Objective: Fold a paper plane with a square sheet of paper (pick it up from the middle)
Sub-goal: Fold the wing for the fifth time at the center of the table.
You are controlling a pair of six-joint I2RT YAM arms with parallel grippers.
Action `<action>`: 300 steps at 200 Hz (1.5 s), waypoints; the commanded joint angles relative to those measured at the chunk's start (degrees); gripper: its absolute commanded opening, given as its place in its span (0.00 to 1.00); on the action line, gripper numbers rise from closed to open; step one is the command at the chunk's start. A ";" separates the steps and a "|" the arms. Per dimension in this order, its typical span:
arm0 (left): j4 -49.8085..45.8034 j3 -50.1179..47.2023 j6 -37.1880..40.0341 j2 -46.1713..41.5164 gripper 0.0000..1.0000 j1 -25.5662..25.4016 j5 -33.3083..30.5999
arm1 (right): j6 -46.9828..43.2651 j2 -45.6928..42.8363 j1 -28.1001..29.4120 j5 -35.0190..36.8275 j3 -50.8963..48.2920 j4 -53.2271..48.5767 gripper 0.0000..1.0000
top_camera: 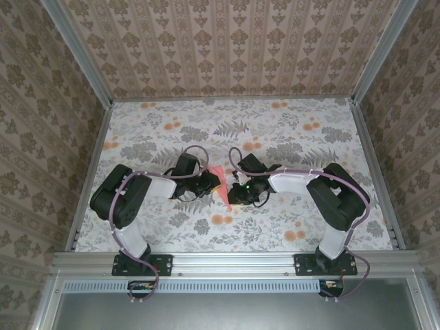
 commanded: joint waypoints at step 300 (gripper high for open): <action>-4.80 -0.67 1.40 1.03 0.15 -0.17 -1.58 | -0.76 -2.73 1.31 0.28 0.07 -1.09 0.24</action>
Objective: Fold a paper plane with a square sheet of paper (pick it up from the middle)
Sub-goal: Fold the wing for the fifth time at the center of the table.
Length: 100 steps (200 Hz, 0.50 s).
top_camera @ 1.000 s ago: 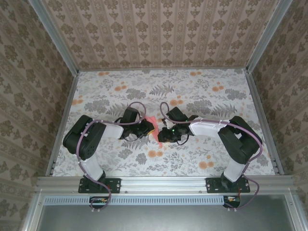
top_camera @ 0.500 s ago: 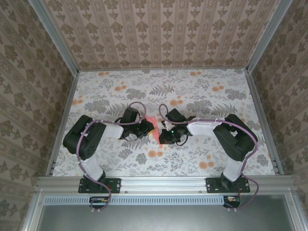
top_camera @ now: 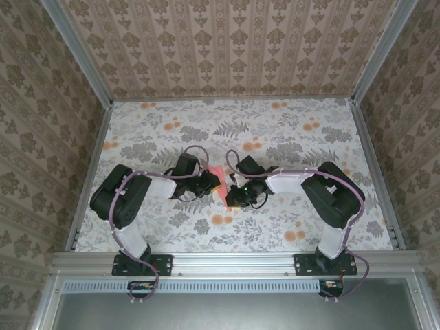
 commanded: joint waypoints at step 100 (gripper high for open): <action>-4.81 -0.84 1.24 1.17 0.13 -0.09 -1.60 | 2.57 -0.79 1.62 3.01 5.83 0.86 0.12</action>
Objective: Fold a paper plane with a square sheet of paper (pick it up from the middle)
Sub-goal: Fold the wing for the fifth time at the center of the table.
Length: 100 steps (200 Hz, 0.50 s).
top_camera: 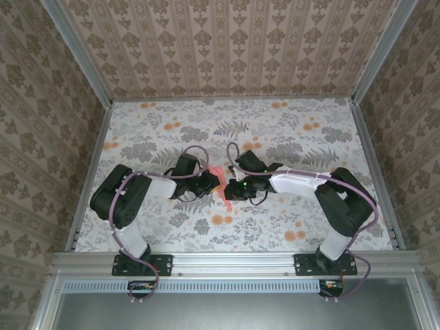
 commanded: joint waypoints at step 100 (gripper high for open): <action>-4.71 -1.22 1.17 1.51 0.12 -0.05 -1.95 | 2.78 9.05 0.40 -3.69 1.68 4.36 0.10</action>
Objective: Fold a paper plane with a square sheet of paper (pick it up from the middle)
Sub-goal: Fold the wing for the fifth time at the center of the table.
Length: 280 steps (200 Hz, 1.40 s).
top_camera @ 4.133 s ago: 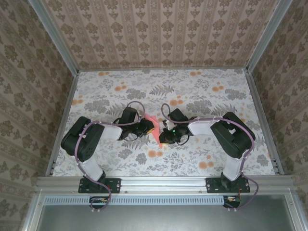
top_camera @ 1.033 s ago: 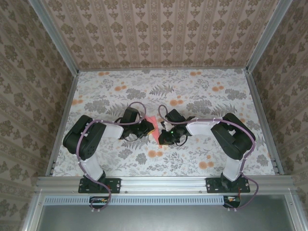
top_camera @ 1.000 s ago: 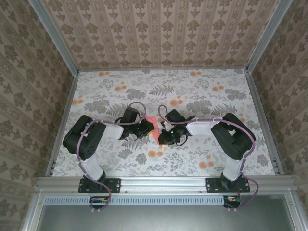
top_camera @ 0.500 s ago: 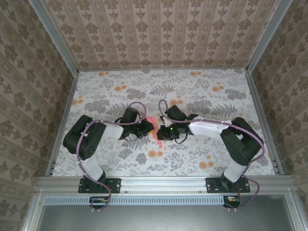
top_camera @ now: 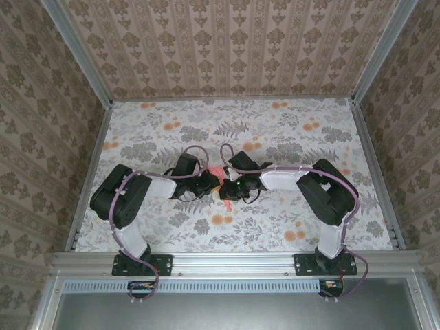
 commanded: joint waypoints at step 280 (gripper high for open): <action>-16.06 -0.66 1.73 2.24 0.00 0.83 -8.71 | -6.95 -3.86 0.27 -7.06 -13.59 -5.48 0.01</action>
